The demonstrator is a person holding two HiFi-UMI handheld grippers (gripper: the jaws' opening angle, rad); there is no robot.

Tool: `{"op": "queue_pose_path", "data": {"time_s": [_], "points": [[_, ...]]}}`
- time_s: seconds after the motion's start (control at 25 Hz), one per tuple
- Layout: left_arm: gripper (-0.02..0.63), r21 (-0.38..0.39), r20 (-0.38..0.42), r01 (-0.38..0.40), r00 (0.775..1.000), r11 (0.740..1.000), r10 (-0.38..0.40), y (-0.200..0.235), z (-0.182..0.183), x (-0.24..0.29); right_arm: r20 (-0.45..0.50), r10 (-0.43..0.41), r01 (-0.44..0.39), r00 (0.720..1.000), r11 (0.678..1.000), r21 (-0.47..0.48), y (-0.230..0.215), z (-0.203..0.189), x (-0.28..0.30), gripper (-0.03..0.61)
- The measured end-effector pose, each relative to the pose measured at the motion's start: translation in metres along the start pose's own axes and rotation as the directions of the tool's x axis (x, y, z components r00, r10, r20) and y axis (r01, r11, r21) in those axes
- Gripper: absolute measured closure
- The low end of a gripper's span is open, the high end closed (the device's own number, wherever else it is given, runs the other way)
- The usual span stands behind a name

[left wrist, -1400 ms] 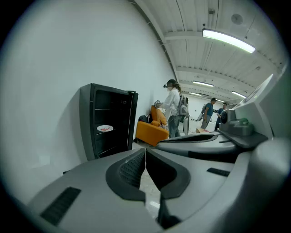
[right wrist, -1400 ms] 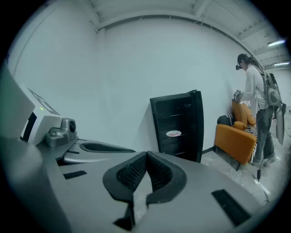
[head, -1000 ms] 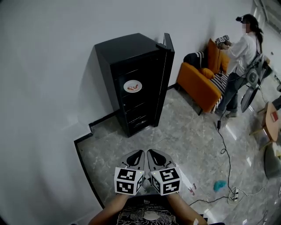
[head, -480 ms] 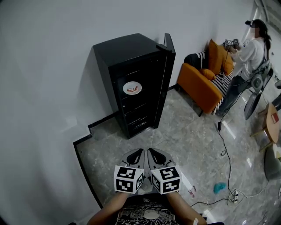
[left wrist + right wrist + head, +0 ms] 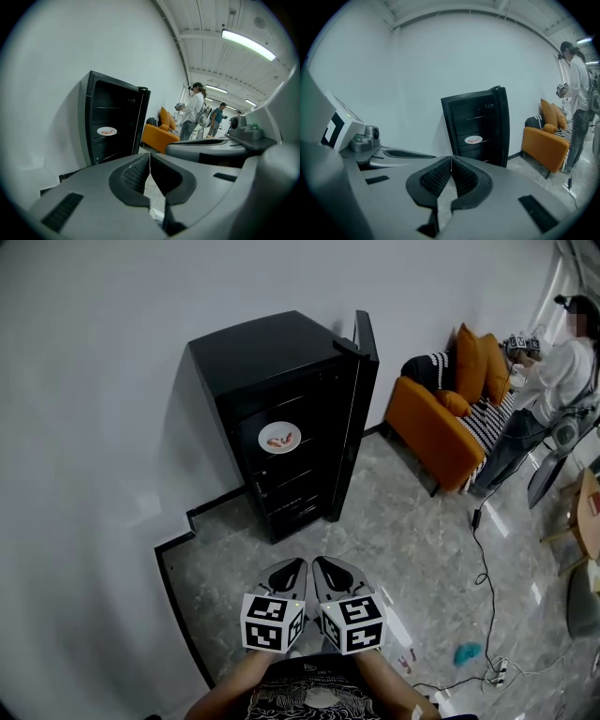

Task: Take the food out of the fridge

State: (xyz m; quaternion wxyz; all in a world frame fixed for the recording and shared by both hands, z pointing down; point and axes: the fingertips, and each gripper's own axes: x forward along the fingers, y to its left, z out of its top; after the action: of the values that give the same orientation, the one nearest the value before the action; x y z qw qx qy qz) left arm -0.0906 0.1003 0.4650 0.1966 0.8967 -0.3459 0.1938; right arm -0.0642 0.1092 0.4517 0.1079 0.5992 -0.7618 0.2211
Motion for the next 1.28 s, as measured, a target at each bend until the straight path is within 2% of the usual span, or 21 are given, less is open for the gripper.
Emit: {"op": "queue_pose_path", "data": {"time_s": [0.76,1.04,1.28], "points": [[0.595,-0.034,-0.035,-0.067,0.997,0.997,0.066,-0.003,0.081,0.148,-0.03,0.072,-0.071,0.997,0.997,0.032,-0.141,0.063,0.072,0.557],[0.595,-0.119,-0.013,-0.121,0.993,0.986,0.12,-0.004,0.099,0.181,-0.024,0.129,-0.129,0.991,0.991,0.031,-0.175,0.08,0.085,0.557],[0.595,-0.198,0.04,-0.143,0.987,0.97,0.154,-0.005,0.104,0.19,-0.016,0.17,-0.17,0.985,0.985,0.026,-0.187,0.086,0.088,0.557]]}}
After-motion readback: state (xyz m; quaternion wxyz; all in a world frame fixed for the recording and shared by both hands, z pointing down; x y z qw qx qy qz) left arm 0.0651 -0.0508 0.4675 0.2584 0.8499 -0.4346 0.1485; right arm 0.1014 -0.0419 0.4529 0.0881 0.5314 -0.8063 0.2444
